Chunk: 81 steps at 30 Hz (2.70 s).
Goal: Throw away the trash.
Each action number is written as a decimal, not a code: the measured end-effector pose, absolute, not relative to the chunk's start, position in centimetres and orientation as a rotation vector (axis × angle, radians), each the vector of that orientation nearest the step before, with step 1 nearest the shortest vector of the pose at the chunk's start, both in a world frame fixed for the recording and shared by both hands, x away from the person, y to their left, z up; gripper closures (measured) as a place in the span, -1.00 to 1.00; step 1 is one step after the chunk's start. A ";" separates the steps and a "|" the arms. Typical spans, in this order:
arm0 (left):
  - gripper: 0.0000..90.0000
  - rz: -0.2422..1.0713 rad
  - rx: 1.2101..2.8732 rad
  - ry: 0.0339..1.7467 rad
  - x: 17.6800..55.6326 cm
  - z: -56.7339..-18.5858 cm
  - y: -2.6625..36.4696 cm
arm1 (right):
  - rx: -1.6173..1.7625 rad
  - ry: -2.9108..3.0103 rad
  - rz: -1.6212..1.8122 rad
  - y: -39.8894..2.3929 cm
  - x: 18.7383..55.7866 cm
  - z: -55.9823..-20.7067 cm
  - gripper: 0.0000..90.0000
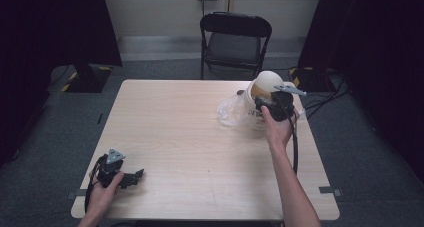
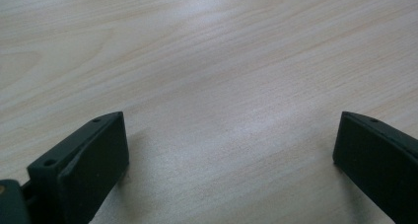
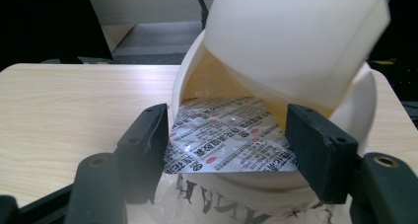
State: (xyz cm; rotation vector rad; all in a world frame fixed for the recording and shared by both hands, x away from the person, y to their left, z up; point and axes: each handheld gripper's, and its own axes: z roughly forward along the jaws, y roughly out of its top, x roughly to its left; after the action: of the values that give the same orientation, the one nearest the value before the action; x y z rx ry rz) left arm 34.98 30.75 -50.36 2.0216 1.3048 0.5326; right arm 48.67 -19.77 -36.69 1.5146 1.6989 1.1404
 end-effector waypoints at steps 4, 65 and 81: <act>-1.00 0.534 2.021 1.306 35.0 -50.4 30.7 | 1.491 1.705 1.138 -19.6 49.0 -36.9 -0.24; -1.00 0.531 2.027 1.299 35.0 -50.3 30.8 | 1.421 1.906 1.171 -22.6 40.5 -41.5 -0.67; -1.00 0.531 2.027 1.299 35.0 -50.3 30.8 | 1.436 1.968 1.066 -24.4 36.7 -44.9 -0.67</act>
State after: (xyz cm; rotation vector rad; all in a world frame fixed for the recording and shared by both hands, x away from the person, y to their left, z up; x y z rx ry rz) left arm 34.98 30.78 -50.35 2.0273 1.2989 0.5314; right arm 36.67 -24.38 -44.88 1.4360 1.9677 1.0656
